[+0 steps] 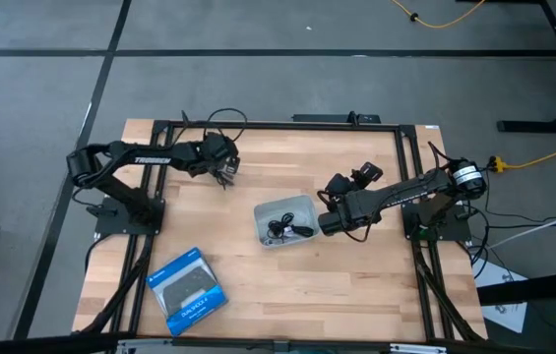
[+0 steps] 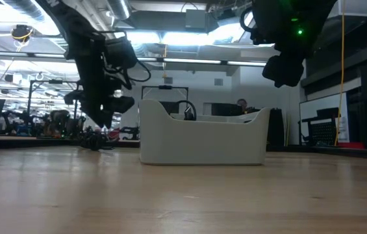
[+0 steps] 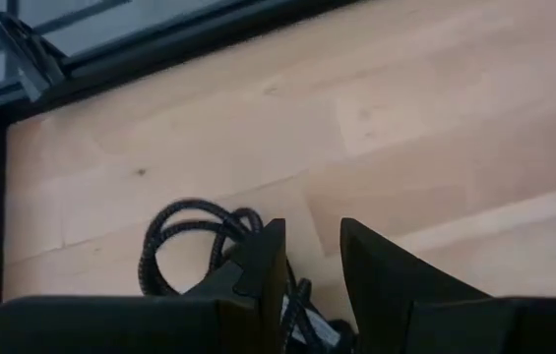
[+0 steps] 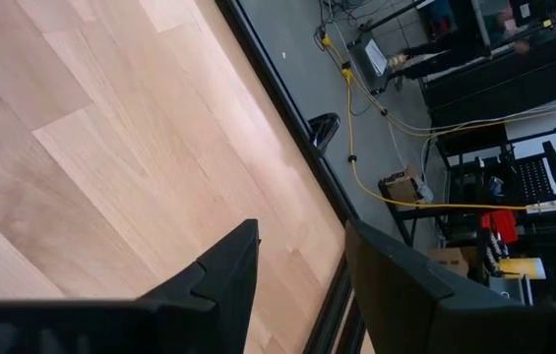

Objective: Pick and place USB-C Cables
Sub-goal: Put the black charger cable into the gray bin

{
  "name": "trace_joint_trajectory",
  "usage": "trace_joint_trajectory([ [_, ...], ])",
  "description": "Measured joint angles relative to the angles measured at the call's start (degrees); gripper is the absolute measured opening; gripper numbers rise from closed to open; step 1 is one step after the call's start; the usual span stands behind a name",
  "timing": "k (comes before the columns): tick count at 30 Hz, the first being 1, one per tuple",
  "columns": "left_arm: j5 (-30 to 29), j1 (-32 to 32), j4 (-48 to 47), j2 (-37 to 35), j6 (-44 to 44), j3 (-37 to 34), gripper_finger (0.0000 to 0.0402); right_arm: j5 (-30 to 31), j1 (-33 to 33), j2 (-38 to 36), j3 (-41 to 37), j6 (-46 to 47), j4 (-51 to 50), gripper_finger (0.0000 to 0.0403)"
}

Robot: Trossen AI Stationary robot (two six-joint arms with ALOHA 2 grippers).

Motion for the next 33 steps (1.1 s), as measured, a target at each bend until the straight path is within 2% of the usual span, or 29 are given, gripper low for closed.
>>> trace_joint_trajectory([
  [5, 1.02, 0.03, 0.06, 0.04, -1.52, 0.00, 0.0094, -0.01, -0.01, 0.00, 0.00, 0.06, 0.23, 0.0159],
  [13, -1.87, 0.02, -3.09, 0.04, -6.69, 0.00, 0.0094, -0.09, -0.02, 0.00, 0.00, 0.13, 0.31, 0.0159],
  [22, -1.53, 0.15, -4.93, 1.31, -9.14, 0.00, 0.0094, -0.13, 0.00, 0.00, 0.00, 0.13, 0.31, 0.0159],
  [29, 3.53, 1.75, -4.75, 5.15, -8.68, 0.09, 0.0094, -0.13, -0.01, 0.00, 0.00, 0.15, 0.33, 0.0159],
  [33, 9.94, 2.25, -4.81, 5.70, -7.27, 0.07, 0.0089, -0.13, 0.00, 0.00, 0.00, 0.28, 0.33, 0.0159],
])
